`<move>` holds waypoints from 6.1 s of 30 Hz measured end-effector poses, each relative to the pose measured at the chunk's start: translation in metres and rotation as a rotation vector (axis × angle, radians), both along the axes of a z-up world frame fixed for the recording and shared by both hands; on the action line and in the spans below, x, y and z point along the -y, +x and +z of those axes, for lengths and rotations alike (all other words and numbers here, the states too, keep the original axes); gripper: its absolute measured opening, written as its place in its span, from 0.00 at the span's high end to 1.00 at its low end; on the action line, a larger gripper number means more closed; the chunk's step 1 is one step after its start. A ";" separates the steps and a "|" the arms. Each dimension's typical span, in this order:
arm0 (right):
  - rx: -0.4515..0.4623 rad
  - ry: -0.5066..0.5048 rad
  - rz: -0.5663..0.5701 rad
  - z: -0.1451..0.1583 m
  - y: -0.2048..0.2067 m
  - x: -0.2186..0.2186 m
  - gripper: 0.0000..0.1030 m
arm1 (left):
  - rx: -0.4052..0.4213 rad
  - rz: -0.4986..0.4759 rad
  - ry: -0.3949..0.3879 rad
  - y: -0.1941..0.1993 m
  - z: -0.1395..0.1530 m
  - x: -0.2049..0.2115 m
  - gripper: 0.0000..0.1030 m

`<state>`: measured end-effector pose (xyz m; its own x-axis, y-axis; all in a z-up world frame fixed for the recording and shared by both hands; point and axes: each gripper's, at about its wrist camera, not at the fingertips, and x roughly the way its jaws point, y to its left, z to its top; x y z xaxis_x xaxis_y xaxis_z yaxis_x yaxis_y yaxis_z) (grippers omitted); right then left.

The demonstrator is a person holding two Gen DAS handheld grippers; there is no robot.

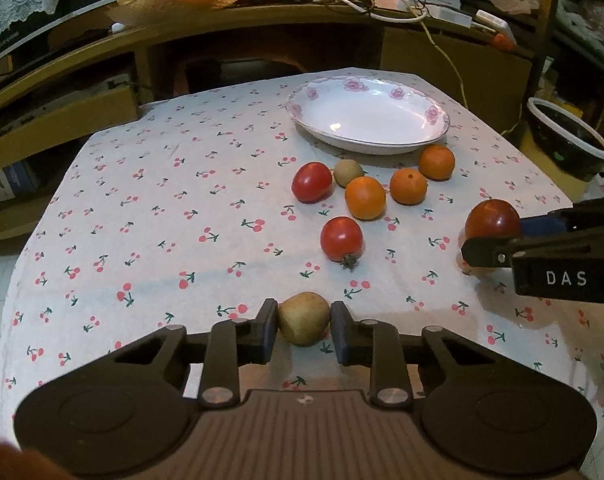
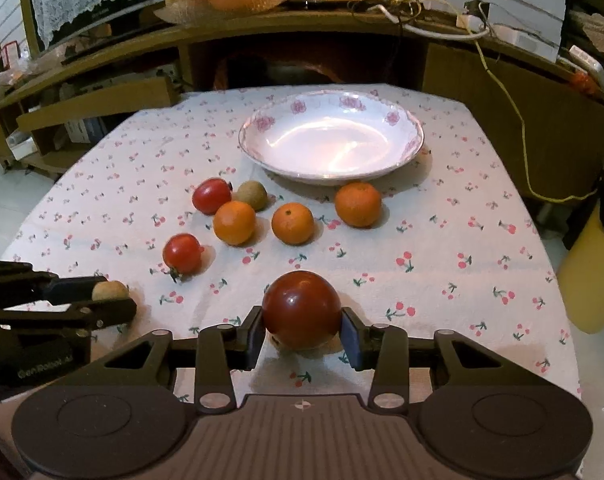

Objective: Organize fruits
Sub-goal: 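Carry both fruits over the white bowl and release them inside, then withdraw both tools from the bowl toward the remaining fruits, then grasp the red tomato with left tool while right tool grasps an orange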

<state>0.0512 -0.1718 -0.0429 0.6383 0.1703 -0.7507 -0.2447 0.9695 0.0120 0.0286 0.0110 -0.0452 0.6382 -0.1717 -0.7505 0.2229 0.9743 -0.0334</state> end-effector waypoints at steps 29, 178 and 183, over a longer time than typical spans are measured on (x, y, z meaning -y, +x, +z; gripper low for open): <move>0.060 0.102 -0.042 0.044 0.047 0.020 0.61 | 0.099 -0.117 -0.062 0.086 0.062 0.048 0.68; -0.080 -0.056 0.117 0.000 0.115 0.021 0.54 | -0.062 -0.283 0.013 0.069 0.005 0.027 0.63; -0.092 -0.038 0.122 0.002 0.114 0.019 0.68 | -0.055 -0.284 0.008 0.069 0.006 0.026 0.66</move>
<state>0.1651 -0.1911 -0.0408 0.5431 0.2127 -0.8123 -0.3605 0.9327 0.0032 0.0973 -0.0153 -0.0389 0.5236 -0.3315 -0.7848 0.4850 0.8734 -0.0453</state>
